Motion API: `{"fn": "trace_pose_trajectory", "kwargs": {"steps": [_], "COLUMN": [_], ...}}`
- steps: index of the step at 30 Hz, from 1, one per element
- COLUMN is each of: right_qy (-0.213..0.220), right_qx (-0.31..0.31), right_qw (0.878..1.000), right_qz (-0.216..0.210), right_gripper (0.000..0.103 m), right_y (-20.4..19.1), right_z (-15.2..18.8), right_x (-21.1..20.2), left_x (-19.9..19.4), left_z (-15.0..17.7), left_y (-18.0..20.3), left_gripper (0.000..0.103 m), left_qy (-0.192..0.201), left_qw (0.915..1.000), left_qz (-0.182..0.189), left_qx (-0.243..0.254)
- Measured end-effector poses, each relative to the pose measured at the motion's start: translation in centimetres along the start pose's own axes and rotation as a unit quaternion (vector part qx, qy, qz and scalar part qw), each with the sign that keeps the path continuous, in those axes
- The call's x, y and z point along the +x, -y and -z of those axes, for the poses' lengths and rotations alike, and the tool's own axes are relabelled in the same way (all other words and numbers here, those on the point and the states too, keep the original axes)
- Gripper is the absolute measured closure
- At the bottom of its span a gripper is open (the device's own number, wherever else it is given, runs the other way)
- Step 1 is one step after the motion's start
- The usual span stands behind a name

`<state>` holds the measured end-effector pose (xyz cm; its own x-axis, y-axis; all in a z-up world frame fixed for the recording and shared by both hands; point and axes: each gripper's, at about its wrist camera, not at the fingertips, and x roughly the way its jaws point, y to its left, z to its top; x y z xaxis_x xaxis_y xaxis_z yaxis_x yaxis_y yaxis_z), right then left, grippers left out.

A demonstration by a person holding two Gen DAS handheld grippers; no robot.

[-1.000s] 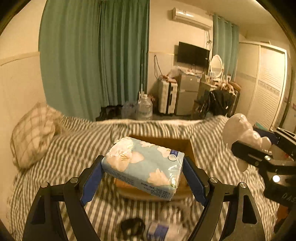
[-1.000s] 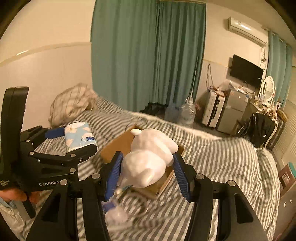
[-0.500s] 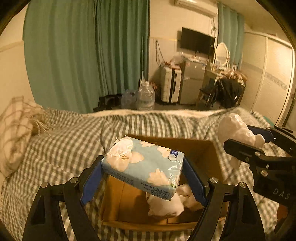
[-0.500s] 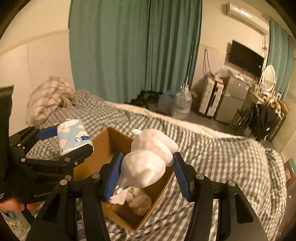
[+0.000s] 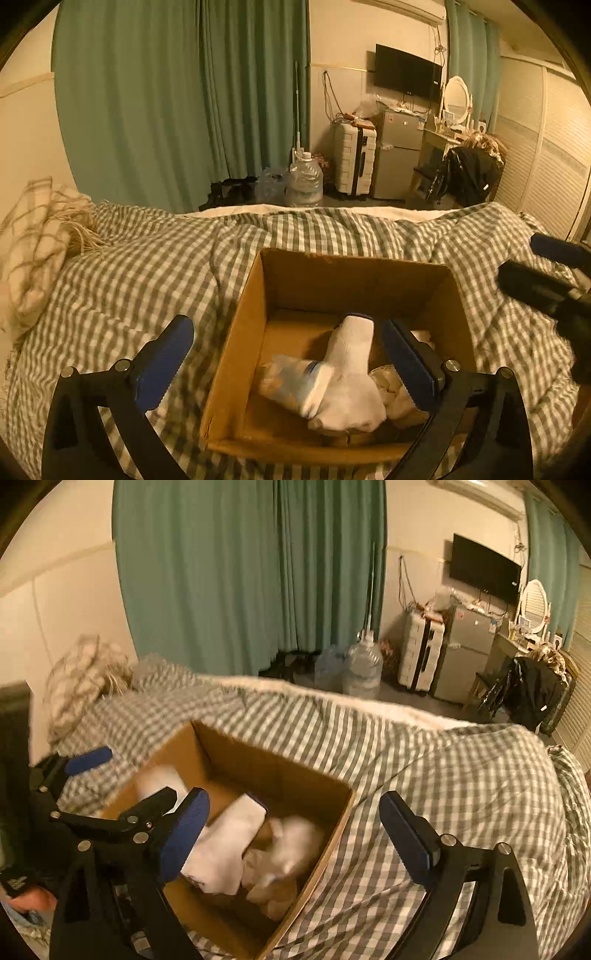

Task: Organize objects
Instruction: 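Grasp the tissue pack with the left tool while the right tool holds the plush toy, drop both into box, then grasp the clear water bottle with the right tool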

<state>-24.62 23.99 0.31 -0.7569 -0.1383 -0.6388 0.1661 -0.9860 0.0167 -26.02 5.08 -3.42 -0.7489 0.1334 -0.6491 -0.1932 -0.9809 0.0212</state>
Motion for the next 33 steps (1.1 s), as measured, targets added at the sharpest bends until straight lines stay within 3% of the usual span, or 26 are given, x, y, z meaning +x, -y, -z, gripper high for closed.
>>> {"fn": "trace_pose_trajectory", "kwargs": {"steps": [10, 14, 19, 26, 33], "right_qy": [0.074, 0.092, 0.106, 0.081, 0.045], "right_qx": [-0.031, -0.04, -0.062, -0.049, -0.03], "right_qw": [0.996, 0.995, 0.992, 0.995, 0.998], "right_qz": [0.024, 0.02, 0.021, 0.012, -0.01], "right_gripper": [0.008, 0.008, 0.007, 0.007, 0.007], "right_y": [-2.2, -3.5, -5.7, -8.0, -9.0], "right_z": [-0.8, -0.2, 1.6, 6.0, 12.1], "right_x": [-14.0, -18.9, -22.5, -20.9, -13.3], "left_x": [-13.5, -18.4, -20.9, -18.8, -13.1], "left_z": [-1.8, -0.9, 1.7, 7.7, 14.1], "left_y": [-0.9, -1.5, -2.3, -3.4, -4.0], "left_gripper": [0.0, 0.0, 0.0, 0.0, 0.0], "left_qy": [0.083, 0.102, 0.1, 0.071, 0.029], "left_qw": [0.9965, 0.9948, 0.9945, 0.9957, 0.9963], "left_qz": [-0.003, -0.008, -0.03, -0.055, -0.062], "left_qx": [-0.007, -0.006, -0.006, -0.021, -0.052]}}
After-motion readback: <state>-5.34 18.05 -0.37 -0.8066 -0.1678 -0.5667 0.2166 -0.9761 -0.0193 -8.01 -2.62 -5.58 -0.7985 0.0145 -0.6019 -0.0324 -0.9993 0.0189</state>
